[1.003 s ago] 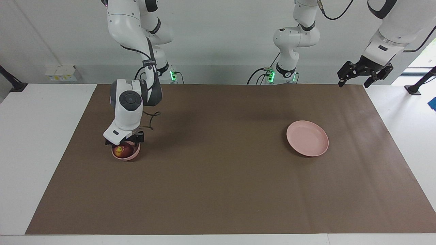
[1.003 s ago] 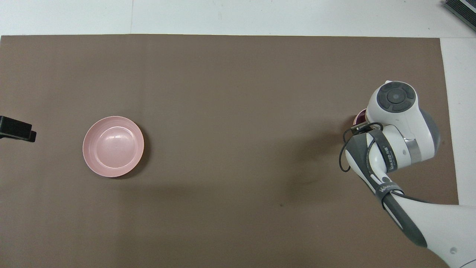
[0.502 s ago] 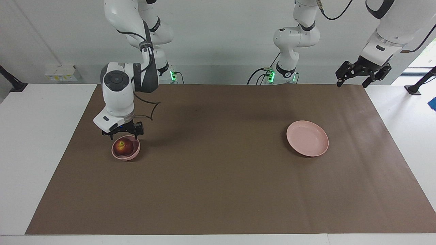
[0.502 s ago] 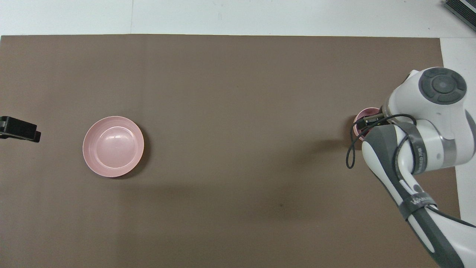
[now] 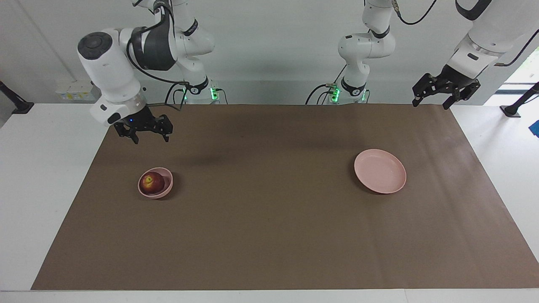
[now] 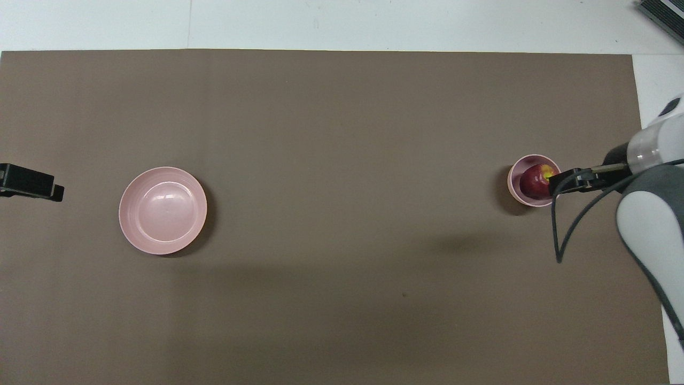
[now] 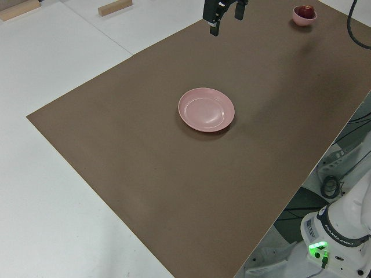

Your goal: Move apple from plate to bowl

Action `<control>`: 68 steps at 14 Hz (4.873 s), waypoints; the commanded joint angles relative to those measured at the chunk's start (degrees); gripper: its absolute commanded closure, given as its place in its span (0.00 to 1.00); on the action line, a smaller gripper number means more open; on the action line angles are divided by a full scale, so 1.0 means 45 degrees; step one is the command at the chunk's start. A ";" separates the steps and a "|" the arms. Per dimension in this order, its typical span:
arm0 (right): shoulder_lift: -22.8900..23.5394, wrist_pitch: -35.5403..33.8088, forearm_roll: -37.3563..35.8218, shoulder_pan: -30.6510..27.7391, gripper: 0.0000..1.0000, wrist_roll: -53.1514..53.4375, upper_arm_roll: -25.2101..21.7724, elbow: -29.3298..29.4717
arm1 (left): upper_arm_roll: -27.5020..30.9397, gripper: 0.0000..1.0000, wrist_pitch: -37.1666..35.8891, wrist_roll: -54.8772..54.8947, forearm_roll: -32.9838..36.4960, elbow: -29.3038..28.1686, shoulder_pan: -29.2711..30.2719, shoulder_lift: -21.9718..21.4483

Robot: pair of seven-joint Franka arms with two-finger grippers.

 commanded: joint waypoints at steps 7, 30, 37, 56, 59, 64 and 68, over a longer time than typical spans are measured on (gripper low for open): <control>-0.0458 -0.4749 0.0486 -0.0226 0.00 -0.0190 0.0077 0.3600 | -0.0016 0.00 0.0337 0.0022 0.0199 -0.0138 -0.0098 -0.0171; -0.1437 -0.3050 -0.0354 -0.0226 0.00 -0.0600 0.0136 0.2056 | -0.0114 0.00 0.1003 0.0003 0.0825 -0.0373 -0.0059 -0.0269; -0.1437 -0.3109 -0.0354 -0.0226 0.00 -0.0600 0.0136 0.2056 | -0.0133 0.00 0.0944 0.0022 0.0805 -0.0373 -0.0040 -0.0269; -0.1437 -0.3031 -0.0374 -0.0207 0.00 -0.0581 0.0116 0.2037 | -0.0133 0.00 0.0924 0.0022 0.0805 -0.0373 -0.0137 -0.0269; -0.1418 -0.2953 -0.0374 -0.0226 0.00 -0.0581 0.0116 0.1940 | -0.0133 0.00 0.0924 0.0042 0.0805 -0.0373 -0.0137 -0.0269; -0.1398 -0.2913 -0.0393 -0.0207 0.00 -0.0581 0.0116 0.1939 | -0.0114 0.00 0.0808 -0.0016 0.0708 -0.0296 0.0018 -0.0250; -0.1320 -0.2913 -0.0607 -0.0207 0.00 -0.0620 0.0116 0.2037 | -0.0094 0.00 0.0319 0.0042 0.0708 -0.0236 0.0039 -0.0250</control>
